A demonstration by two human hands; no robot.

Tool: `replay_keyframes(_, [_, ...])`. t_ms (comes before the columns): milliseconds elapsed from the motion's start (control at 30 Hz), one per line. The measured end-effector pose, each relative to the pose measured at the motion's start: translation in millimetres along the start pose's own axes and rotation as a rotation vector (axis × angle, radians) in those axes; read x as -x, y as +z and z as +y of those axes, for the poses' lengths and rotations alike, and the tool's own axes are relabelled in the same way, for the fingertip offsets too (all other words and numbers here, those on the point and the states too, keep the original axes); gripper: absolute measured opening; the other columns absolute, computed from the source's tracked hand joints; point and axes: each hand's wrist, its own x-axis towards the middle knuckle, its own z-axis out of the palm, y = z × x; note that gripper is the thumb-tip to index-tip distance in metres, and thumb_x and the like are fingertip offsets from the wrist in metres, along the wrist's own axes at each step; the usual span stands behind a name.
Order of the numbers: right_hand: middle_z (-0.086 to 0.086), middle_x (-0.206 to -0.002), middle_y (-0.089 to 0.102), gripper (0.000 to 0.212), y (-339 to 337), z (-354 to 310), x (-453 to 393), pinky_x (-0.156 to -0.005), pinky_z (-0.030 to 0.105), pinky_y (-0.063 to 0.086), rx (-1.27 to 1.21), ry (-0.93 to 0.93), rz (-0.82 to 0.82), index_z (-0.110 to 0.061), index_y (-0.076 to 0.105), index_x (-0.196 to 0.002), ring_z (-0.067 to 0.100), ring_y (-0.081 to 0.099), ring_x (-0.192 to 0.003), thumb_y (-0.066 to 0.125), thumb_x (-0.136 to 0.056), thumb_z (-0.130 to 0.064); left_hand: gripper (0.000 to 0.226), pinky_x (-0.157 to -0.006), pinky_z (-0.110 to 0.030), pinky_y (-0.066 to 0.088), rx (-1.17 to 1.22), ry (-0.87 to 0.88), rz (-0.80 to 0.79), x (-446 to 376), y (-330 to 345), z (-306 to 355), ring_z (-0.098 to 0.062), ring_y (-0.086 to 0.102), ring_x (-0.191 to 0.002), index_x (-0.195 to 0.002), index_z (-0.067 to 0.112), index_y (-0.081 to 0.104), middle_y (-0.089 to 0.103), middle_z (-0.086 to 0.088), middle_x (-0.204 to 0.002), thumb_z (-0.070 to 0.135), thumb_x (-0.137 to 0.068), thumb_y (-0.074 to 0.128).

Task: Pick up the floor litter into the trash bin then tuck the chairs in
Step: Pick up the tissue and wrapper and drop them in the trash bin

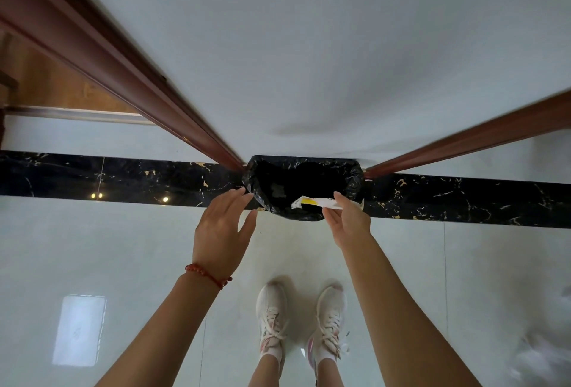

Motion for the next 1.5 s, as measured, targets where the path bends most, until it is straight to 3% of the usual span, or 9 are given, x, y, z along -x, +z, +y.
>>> replay_keyframes(200, [0.016, -0.108, 0.059, 0.008, 2, -6, 5, -0.086, 0.032, 0.052, -0.048, -0.029, -0.050, -0.002, 0.058, -0.082, 0.027, 0.061, -0.106, 0.066, -0.081, -0.004, 0.042, -0.085, -0.038, 0.041, 0.026, 0.003, 0.011, 1, 0, 9, -0.032, 0.064, -0.098, -0.102, 0.004, 0.066, 0.068, -0.016, -0.103, 0.034, -0.084, 0.042])
replay_keyframes(400, [0.016, -0.113, 0.062, 0.029, 5, -11, 3, -0.084, 0.027, 0.051, 0.105, -0.077, -0.112, 0.004, 0.061, -0.107, 0.018, 0.063, -0.095, 0.066, -0.081, -0.007, 0.042, -0.084, -0.037, 0.041, 0.023, 0.012, 0.012, 2, 3, 11, -0.032, 0.064, -0.096, -0.102, 0.003, 0.066, 0.069, -0.016, -0.101, 0.032, -0.083, 0.043])
replay_keyframes(467, [0.024, -0.113, 0.062, 0.033, 2, -10, 4, -0.091, 0.031, 0.051, 0.202, -0.101, -0.092, 0.009, 0.058, -0.109, 0.027, 0.063, -0.103, 0.065, -0.080, -0.006, 0.042, -0.083, -0.038, 0.043, 0.020, 0.008, 0.007, 3, 3, 12, -0.032, 0.064, -0.095, -0.102, 0.003, 0.066, 0.069, -0.016, -0.100, 0.032, -0.083, 0.043])
replay_keyframes(567, [0.012, -0.088, 0.066, 0.048, -2, -7, 10, -0.097, 0.035, 0.048, 0.399, -0.266, -0.084, 0.006, 0.050, -0.122, 0.022, 0.063, -0.100, 0.065, -0.079, -0.008, 0.042, -0.084, -0.036, 0.041, 0.021, 0.006, 0.002, 3, 2, 13, -0.031, 0.064, -0.095, -0.102, 0.003, 0.066, 0.069, -0.016, -0.101, 0.033, -0.083, 0.042])
replay_keyframes(733, [0.009, -0.128, 0.058, 0.049, -10, -5, 35, -0.098, 0.030, 0.044, 0.775, -0.602, -0.147, -0.006, 0.050, -0.127, 0.018, 0.056, -0.114, 0.063, -0.082, -0.020, 0.042, -0.084, -0.036, 0.042, 0.026, 0.007, 0.000, 6, -5, 20, -0.031, 0.064, -0.096, -0.103, 0.004, 0.066, 0.069, -0.015, -0.101, 0.033, -0.083, 0.043])
replay_keyframes(933, [0.007, -0.137, 0.049, 0.048, -34, -14, 65, -0.103, 0.032, 0.036, 1.208, -1.065, -0.183, -0.008, 0.047, -0.130, 0.019, 0.040, -0.130, 0.059, -0.087, -0.025, 0.032, -0.079, -0.044, 0.050, -0.007, 0.014, -0.020, 13, -19, 36, -0.034, 0.064, -0.094, -0.102, 0.002, 0.066, 0.069, -0.017, -0.100, 0.020, -0.078, 0.058])
replay_keyframes(1033, [0.016, -0.130, 0.054, 0.047, -47, -24, 87, -0.098, 0.041, 0.046, 1.356, -1.242, -0.178, -0.003, 0.052, -0.124, 0.029, 0.046, -0.126, 0.059, -0.085, -0.026, 0.035, -0.082, -0.047, 0.048, -0.026, 0.024, -0.042, 19, -34, 50, -0.035, 0.063, -0.098, -0.106, 0.002, 0.064, 0.068, -0.017, -0.105, 0.025, -0.081, 0.053])
replay_keyframes(1267, [0.019, -0.122, 0.059, 0.048, -85, -52, 145, -0.090, 0.045, 0.049, 1.504, -1.346, -0.089, -0.002, 0.056, -0.117, 0.035, 0.055, -0.115, 0.055, -0.082, -0.033, 0.048, -0.088, -0.049, 0.045, -0.082, 0.066, -0.081, 37, -74, 93, -0.036, 0.061, -0.103, -0.109, 0.002, 0.063, 0.066, -0.018, -0.110, 0.034, -0.083, 0.038])
replay_keyframes(1500, [0.018, -0.128, 0.057, 0.048, -123, -73, 204, -0.097, 0.045, 0.044, 1.455, -1.353, -0.032, -0.004, 0.055, -0.121, 0.033, 0.052, -0.121, 0.051, -0.083, -0.034, 0.049, -0.091, -0.050, 0.043, -0.072, 0.142, -0.075, 51, -112, 142, -0.037, 0.059, -0.108, -0.112, 0.002, 0.061, 0.064, -0.019, -0.114, 0.035, -0.084, 0.038])
